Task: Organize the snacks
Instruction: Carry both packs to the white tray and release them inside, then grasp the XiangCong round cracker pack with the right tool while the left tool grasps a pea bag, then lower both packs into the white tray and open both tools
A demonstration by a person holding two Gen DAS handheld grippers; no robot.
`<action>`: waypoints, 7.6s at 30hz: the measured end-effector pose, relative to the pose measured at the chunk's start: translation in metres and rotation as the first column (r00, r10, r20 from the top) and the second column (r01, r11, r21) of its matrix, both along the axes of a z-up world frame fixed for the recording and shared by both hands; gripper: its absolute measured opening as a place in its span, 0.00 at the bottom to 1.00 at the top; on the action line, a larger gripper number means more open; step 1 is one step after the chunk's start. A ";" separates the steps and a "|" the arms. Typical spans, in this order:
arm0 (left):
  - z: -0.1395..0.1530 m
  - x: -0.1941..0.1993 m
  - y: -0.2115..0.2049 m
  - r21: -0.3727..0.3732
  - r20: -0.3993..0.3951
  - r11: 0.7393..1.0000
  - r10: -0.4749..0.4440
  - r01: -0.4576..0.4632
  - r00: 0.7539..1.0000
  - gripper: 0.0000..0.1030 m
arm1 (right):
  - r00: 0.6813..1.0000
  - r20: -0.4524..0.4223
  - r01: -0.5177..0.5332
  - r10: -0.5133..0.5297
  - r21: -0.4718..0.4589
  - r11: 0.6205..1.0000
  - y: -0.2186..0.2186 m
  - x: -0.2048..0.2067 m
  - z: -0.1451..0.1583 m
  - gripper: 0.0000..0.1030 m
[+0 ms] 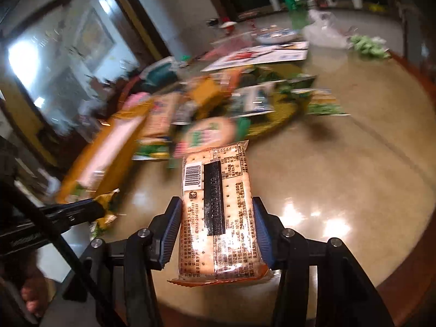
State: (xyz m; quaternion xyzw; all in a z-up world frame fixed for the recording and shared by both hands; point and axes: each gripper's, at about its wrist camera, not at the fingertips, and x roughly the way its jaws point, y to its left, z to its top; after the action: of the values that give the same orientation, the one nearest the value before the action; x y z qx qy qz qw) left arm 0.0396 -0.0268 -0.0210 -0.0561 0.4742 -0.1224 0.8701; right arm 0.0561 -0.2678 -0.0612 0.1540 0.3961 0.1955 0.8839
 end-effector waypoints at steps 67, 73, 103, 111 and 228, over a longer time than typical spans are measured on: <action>0.012 0.034 0.029 0.029 0.042 0.998 0.060 -0.061 0.997 0.74 | 0.990 -0.136 -0.045 0.043 -0.006 0.999 0.030 0.133 0.007 0.71; 0.013 0.020 0.037 0.007 0.041 0.996 0.086 -0.086 0.995 0.74 | 0.974 -0.149 -0.196 0.170 -0.182 0.964 0.066 0.186 -0.001 0.71; 0.003 0.025 0.031 0.000 0.007 0.996 0.085 -0.085 0.996 0.74 | 0.970 -0.068 -0.240 0.231 -0.374 0.896 0.080 0.077 -0.006 0.84; 0.006 0.018 0.037 -0.007 0.007 0.993 0.122 -0.122 0.993 0.74 | 0.968 -0.103 -0.252 0.230 -0.345 0.904 0.098 0.094 -0.020 0.75; 0.016 0.019 0.045 0.154 0.121 0.965 0.195 -0.212 0.973 0.80 | 0.995 -0.042 -0.096 0.092 -0.103 0.990 0.046 0.061 0.014 0.78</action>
State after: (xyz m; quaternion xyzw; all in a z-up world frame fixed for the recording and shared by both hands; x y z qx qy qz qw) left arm 0.0589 0.0185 -0.0053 -0.0256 0.4281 0.0047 0.9034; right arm 0.1174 -0.2215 -0.0473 0.0922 0.4289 0.2128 0.8731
